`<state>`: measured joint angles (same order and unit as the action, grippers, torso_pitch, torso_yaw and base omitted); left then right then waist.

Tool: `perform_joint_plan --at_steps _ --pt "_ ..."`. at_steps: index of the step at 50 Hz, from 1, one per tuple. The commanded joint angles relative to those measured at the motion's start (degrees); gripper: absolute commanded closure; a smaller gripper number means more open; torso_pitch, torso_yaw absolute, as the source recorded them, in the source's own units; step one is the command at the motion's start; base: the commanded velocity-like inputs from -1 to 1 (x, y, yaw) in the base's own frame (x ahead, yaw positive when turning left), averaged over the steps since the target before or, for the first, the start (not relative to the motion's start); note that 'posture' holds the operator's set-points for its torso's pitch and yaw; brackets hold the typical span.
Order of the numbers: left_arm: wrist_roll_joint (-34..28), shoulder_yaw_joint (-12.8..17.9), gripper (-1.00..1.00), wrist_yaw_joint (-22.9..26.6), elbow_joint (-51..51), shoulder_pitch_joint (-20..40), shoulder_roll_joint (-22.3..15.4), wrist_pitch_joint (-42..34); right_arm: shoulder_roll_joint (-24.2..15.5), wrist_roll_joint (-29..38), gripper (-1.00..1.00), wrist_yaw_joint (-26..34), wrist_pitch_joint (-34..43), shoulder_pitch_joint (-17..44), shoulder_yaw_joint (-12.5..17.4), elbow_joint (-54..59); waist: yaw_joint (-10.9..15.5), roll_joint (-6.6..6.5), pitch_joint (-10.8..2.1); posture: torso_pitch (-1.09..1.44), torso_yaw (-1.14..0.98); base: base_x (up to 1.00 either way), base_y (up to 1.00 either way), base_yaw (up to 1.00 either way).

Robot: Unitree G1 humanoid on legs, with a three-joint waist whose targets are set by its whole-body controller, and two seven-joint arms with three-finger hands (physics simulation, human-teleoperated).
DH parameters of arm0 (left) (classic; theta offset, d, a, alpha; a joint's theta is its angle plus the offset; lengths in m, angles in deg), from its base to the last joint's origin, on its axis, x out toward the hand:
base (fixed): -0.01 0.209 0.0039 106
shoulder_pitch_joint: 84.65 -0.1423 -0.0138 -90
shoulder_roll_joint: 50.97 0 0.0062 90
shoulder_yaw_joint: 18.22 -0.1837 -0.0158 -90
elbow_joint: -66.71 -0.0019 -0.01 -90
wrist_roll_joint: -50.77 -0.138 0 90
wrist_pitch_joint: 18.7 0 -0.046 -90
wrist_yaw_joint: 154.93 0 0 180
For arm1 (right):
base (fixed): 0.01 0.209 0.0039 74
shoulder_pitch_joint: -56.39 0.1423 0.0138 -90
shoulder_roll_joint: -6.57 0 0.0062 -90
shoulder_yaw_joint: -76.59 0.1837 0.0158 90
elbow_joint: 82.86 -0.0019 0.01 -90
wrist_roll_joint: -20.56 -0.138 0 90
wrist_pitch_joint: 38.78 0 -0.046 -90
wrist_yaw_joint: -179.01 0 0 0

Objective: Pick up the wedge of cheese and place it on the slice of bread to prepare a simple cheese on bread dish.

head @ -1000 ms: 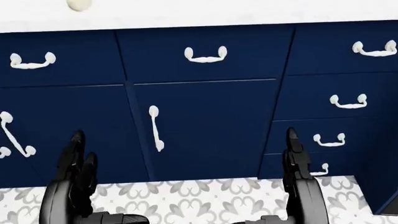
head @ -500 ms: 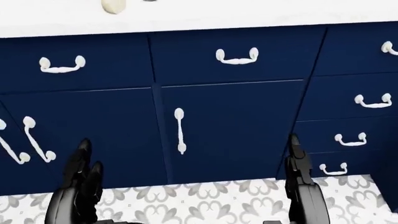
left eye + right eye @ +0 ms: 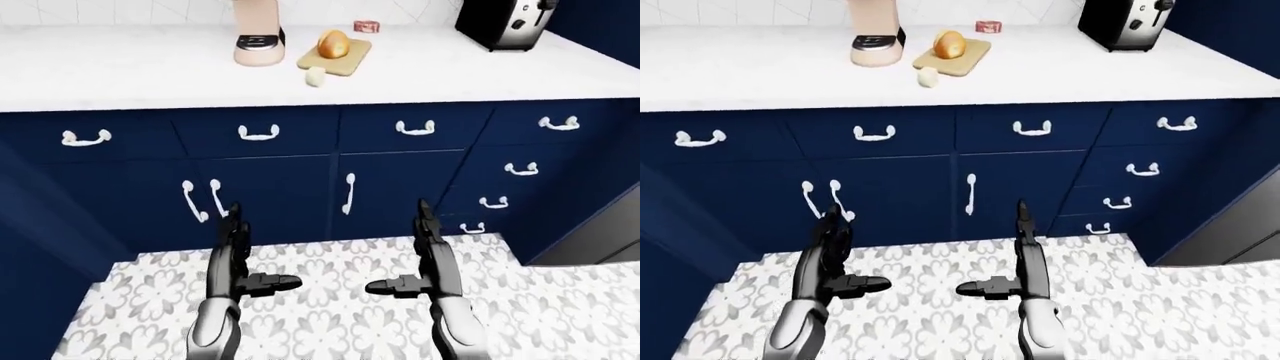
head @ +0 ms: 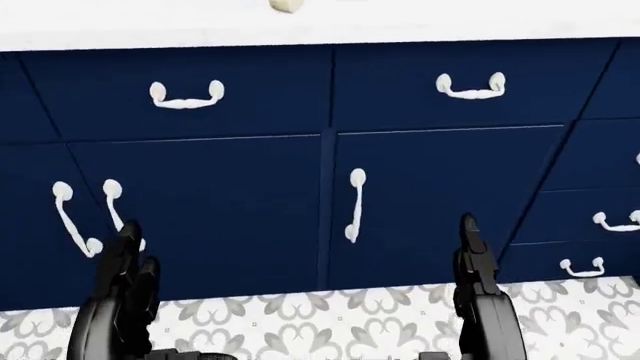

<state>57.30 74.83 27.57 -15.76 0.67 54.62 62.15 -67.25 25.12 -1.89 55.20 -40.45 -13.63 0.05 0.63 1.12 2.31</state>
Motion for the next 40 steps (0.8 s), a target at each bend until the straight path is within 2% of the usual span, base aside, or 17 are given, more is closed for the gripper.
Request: perform_joint_plan --at_steps 1,2,5,7,13,15,20,22,24,27,28,33,40 --pt "0.15 0.13 -1.00 -0.17 2.38 1.77 -0.21 0.91 -0.14 0.10 -1.00 -1.90 -0.60 1.76 0.94 -2.66 -0.07 -1.04 -1.34 0.00 0.00 0.00 0.00 0.00" --pt "0.31 0.38 -1.00 -0.43 2.52 2.89 -0.42 -0.33 -0.31 0.27 -1.00 -2.09 0.93 2.49 1.07 -3.32 -0.11 -1.90 -1.42 0.00 0.00 0.00 0.00 0.00" --pt "1.23 1.16 -1.00 -1.14 2.36 6.86 -1.01 -4.56 -0.63 0.73 -1.00 -4.07 5.43 6.10 2.58 -4.56 0.12 -3.25 -1.13 0.00 0.00 0.00 0.00 0.00" --pt "1.44 1.60 -1.00 -1.88 2.72 9.59 -1.59 -7.11 -1.72 -1.39 -1.00 -0.29 10.58 7.27 2.68 -7.50 0.25 -3.69 -1.10 0.00 0.00 0.00 0.00 0.00" --pt "2.07 2.57 -1.00 -5.24 3.88 19.84 -3.55 -15.75 -4.43 -2.59 -1.00 2.32 19.24 15.97 5.96 -8.39 0.42 -3.22 -1.78 0.00 0.00 0.00 0.00 0.00" --pt "2.52 2.99 -1.00 -6.19 4.30 23.69 -4.27 -19.23 -5.94 -1.81 -1.00 2.83 23.10 20.31 6.09 -7.95 0.50 -2.89 -2.01 0.00 0.00 0.00 0.00 0.00" --pt "3.98 4.52 -1.00 -8.35 2.11 35.59 -7.69 -26.51 -10.50 -3.64 -1.00 4.80 31.17 32.93 9.14 -5.44 0.49 -2.56 -2.00 0.00 0.00 0.00 0.00 0.00" --pt "4.21 4.54 -1.00 -8.93 2.07 38.64 -8.46 -28.79 -11.88 -4.14 -1.00 4.95 32.88 36.72 9.27 -3.75 0.40 -2.58 -1.93 0.00 0.00 0.00 0.00 0.00" --pt "4.57 4.66 -1.00 -8.69 -3.39 43.50 -9.47 -28.96 -13.46 -4.69 -1.00 5.38 34.28 41.49 9.47 -0.70 0.33 -2.64 -1.66 0.00 0.00 0.00 0.00 0.00" --pt "5.41 5.17 -1.00 -8.97 -6.23 47.79 -10.61 -30.38 -15.15 -6.35 -1.00 6.06 34.79 45.51 10.31 2.95 0.20 -2.78 -1.67 0.00 0.00 0.02 0.00 0.00" --pt "5.92 5.56 -1.00 -9.48 -5.75 49.32 -11.16 -31.71 -15.90 -6.98 -1.00 6.27 34.49 46.99 10.76 5.08 0.13 -3.04 -2.46 0.00 0.00 0.15 0.00 0.00" --pt "6.98 5.35 -1.00 -10.92 -4.39 51.40 -11.94 -33.55 -17.68 -7.42 -1.00 5.90 35.11 50.22 10.33 7.74 -0.38 -2.41 -1.02 0.00 0.00 0.35 0.00 0.00" --pt "7.15 5.36 -1.00 -11.46 -2.85 51.98 -12.18 -34.44 -18.46 -6.54 -1.00 6.05 35.76 50.66 10.05 7.75 -0.19 -1.96 -1.51 0.00 0.00 0.41 0.00 0.00"
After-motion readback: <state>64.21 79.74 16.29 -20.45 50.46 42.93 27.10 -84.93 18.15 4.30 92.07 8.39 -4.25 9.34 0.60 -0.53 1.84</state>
